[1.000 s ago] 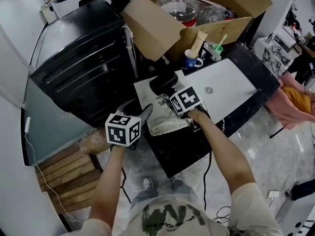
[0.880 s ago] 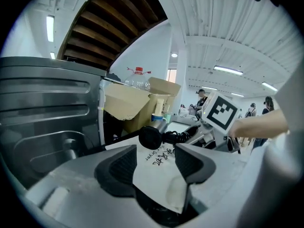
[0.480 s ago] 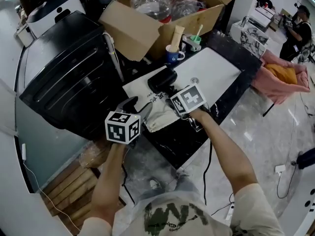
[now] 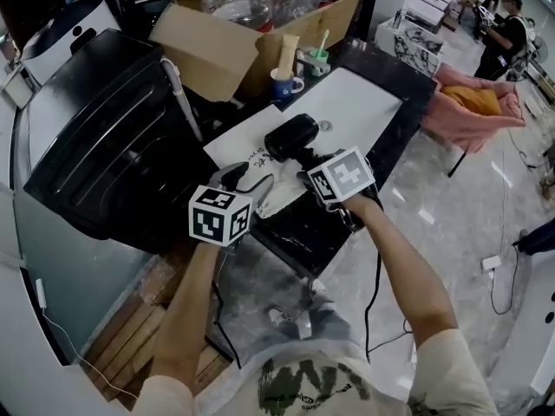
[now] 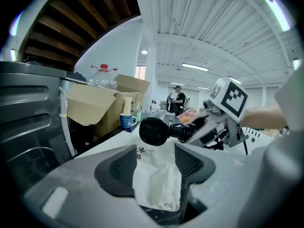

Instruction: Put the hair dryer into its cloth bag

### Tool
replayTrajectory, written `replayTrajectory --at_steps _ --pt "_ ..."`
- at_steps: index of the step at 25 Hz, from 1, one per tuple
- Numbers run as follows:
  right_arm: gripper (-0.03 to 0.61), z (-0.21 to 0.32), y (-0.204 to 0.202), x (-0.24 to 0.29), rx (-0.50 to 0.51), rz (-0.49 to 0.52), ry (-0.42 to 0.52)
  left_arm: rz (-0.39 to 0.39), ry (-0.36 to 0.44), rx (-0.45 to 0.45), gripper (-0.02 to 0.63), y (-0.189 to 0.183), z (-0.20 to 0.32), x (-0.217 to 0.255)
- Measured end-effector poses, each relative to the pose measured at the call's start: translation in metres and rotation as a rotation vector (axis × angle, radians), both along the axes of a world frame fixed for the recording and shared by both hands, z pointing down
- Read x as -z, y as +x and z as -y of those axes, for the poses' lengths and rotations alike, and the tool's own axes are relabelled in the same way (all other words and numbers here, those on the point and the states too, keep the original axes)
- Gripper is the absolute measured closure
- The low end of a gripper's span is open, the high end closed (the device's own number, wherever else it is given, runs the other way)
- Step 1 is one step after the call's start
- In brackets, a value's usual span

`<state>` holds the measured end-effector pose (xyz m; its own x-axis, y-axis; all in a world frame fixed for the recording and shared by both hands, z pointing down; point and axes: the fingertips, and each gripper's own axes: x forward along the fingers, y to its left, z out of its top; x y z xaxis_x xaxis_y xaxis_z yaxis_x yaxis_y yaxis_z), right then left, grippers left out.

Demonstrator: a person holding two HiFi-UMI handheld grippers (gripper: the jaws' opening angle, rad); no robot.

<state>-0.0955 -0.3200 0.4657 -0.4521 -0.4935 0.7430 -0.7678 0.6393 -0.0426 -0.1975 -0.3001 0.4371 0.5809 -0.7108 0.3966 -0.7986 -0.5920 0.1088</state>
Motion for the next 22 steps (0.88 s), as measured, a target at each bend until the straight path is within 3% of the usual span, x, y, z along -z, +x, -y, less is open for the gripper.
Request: replayTrajectory --at_steps 13,22 --pt "0.319 -0.040 0.048 -0.004 -0.075 0.022 0.004 0.109 -0.041 -0.133 0.351 0.041 -0.005 -0.027" --pt "0.319 -0.065 0.064 -0.020 -0.059 0.048 0.000 0.174 -0.091 -0.132 0.362 0.056 -0.004 -0.053"
